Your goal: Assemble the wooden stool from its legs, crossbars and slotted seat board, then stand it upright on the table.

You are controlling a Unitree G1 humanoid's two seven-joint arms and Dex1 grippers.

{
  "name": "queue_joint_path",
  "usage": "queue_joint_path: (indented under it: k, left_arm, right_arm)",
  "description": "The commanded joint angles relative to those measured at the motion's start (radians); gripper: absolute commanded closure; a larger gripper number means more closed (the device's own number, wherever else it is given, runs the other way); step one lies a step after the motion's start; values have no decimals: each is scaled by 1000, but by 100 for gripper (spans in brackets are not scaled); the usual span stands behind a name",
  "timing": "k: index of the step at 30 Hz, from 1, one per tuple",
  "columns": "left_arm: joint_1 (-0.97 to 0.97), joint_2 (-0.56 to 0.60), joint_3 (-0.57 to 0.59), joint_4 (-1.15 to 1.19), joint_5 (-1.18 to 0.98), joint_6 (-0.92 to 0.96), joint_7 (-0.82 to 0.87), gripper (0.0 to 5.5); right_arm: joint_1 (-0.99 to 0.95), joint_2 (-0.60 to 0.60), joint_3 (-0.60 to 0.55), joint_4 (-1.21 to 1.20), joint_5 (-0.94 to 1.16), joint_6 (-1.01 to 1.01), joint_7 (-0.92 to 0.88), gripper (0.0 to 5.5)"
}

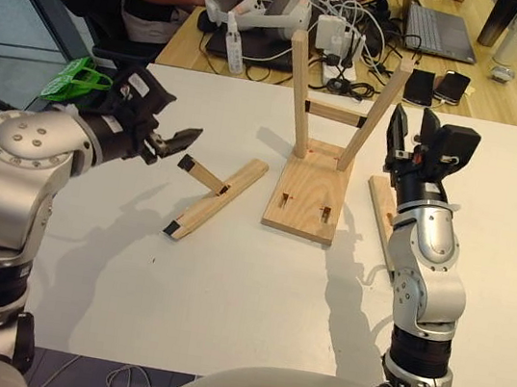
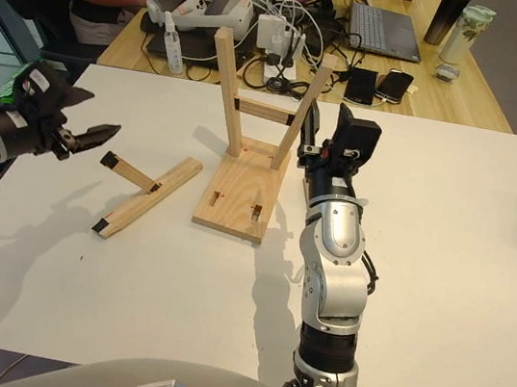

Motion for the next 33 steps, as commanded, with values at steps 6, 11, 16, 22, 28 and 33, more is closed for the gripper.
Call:
queue_joint_path:
  k: [6,11,16,22,28,33]
  left_arm:
    - [33,-76,-49,97,-7,17,49,262]
    - [45,-106,-51,115,-24,18,59,350]
    - [44,-90,-57,138,-39,27,43,437]
    - [9,-23,-121,241,-49,-6,-78,498]
    - [-140,45,-275,483,7,-118,-264,509]
    - [-333,37,-429,777,122,-245,-407,509]
  right_arm:
    - [-13,-1,1,1,2,17,4,330]
    - [-13,-2,-1,3,0,20,1,330]
    - [-12,1,-3,3,-4,21,-7,330]
    - [-7,20,6,7,-10,13,-25,330]
    - [11,48,31,13,-14,-4,-53,330]
    - [20,59,46,21,-13,-28,-84,330]
